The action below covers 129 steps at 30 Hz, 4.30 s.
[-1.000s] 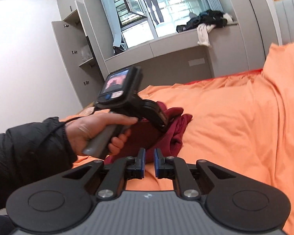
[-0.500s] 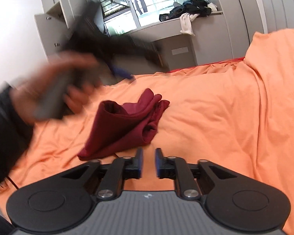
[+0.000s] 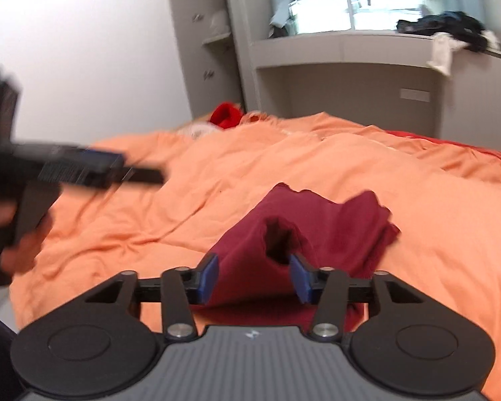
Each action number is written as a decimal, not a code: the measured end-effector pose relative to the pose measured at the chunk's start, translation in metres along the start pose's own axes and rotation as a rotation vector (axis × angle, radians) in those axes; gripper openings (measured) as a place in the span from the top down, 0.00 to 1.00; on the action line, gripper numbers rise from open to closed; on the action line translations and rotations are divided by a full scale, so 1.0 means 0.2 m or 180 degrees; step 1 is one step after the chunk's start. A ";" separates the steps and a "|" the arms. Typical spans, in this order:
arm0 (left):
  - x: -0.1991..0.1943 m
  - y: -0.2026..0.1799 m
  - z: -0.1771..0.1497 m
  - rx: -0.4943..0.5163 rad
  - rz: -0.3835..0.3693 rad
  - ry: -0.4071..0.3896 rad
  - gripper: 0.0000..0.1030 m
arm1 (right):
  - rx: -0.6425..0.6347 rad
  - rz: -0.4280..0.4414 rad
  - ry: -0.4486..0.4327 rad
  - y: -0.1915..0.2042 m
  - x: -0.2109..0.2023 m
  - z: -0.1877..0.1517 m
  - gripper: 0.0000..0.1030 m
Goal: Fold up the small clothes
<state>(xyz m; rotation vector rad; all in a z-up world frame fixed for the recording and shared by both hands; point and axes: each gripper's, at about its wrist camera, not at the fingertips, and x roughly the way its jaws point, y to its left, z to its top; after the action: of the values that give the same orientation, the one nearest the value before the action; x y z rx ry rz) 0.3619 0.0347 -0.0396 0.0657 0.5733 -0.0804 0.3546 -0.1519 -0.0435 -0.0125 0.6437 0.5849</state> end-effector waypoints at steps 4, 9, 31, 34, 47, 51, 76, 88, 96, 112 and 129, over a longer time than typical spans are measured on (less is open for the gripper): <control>0.02 0.08 -0.10 -0.0008 0.0067 -0.0005 0.01 | 0.0297 0.0224 0.0441 -0.06 0.20 0.05 0.70; 0.00 0.01 -0.15 0.0185 0.0022 -0.0028 0.00 | 0.0427 0.0284 0.0051 -0.07 0.02 0.03 0.93; 0.03 -0.01 -0.19 0.0085 -0.0288 0.0041 0.01 | 0.1192 -0.0332 0.0110 -0.65 0.25 0.13 0.29; 0.03 -0.01 -0.19 0.0130 -0.0252 0.0030 0.01 | 0.1309 -0.0272 0.0357 -0.75 0.46 0.14 0.36; 0.09 0.02 -0.22 0.0075 -0.0223 0.0160 0.01 | 0.1345 0.0776 -0.0172 -0.87 0.53 0.31 0.82; 0.10 0.00 -0.23 0.0156 -0.0218 0.0153 0.01 | 0.1969 0.0603 0.0148 -1.14 0.73 0.13 0.82; 0.03 -0.01 -0.20 0.0128 -0.0257 0.0039 0.01 | 0.1413 0.1080 0.0157 -0.61 0.22 -0.34 0.84; 0.06 -0.01 -0.20 0.0147 -0.0297 0.0128 0.01 | 0.1808 0.1261 0.0246 -0.59 0.21 -0.50 0.93; 0.06 0.01 -0.20 0.0152 -0.0270 0.0122 0.01 | 0.1822 0.1482 -0.0182 -0.77 -0.10 -0.48 0.45; 0.03 -0.07 -0.21 0.0222 -0.0408 0.0069 0.01 | 0.1266 0.0125 -0.0071 -0.82 0.54 0.15 0.75; 0.05 -0.03 -0.22 0.0140 -0.0392 0.0126 0.01 | 0.2040 0.0420 -0.0154 -1.13 0.71 -0.01 0.94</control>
<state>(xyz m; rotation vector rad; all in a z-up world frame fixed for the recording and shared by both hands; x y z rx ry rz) 0.3462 0.0328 -0.0817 0.0748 0.6149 -0.2118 0.5619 -0.2701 -0.1638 0.6461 0.7651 0.4825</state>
